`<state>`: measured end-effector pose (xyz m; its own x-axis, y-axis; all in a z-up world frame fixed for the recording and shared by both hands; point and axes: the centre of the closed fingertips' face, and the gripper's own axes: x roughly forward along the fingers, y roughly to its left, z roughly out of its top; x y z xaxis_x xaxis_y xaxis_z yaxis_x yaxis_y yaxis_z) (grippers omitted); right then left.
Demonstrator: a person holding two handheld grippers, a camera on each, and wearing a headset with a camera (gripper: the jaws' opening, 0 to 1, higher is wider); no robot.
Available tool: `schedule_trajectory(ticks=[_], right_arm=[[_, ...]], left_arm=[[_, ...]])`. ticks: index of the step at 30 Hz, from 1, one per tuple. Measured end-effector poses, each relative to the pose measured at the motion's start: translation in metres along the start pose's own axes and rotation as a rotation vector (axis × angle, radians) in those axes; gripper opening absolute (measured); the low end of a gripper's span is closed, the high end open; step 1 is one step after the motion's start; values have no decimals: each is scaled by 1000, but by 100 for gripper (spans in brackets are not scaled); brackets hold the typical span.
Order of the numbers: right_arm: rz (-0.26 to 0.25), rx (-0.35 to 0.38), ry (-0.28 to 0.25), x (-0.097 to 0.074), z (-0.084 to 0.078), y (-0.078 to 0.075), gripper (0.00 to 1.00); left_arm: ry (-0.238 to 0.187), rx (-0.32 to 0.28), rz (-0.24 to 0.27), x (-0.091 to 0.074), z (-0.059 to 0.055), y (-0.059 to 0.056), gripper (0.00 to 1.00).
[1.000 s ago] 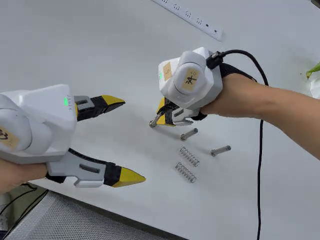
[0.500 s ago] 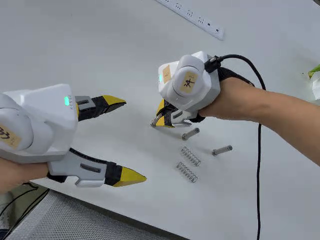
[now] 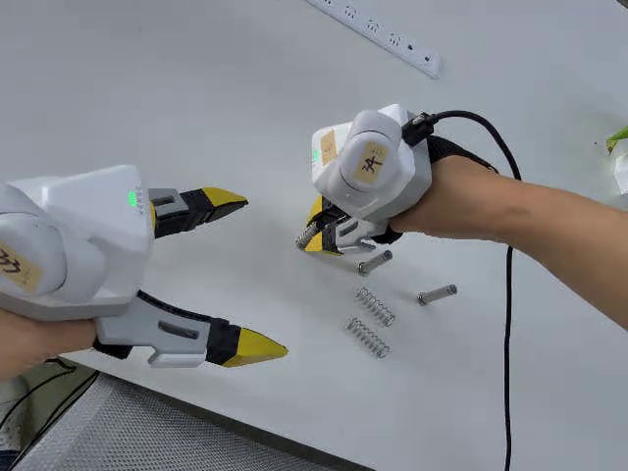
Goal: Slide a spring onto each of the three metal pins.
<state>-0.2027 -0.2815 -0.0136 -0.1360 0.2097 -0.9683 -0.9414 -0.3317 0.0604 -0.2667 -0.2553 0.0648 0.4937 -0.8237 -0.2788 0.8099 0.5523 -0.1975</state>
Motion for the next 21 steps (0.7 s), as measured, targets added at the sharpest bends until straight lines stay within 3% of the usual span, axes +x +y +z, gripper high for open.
schedule_trajectory(ticks=[6,21], right_arm=[[-17,11,-20,-6,1,-3,19],[-81,97,-164,-32,8,-5,45]], left_arm=[[8,6,-2,0,0,0,87],[56,37,-13,-4,-2,-5,88]])
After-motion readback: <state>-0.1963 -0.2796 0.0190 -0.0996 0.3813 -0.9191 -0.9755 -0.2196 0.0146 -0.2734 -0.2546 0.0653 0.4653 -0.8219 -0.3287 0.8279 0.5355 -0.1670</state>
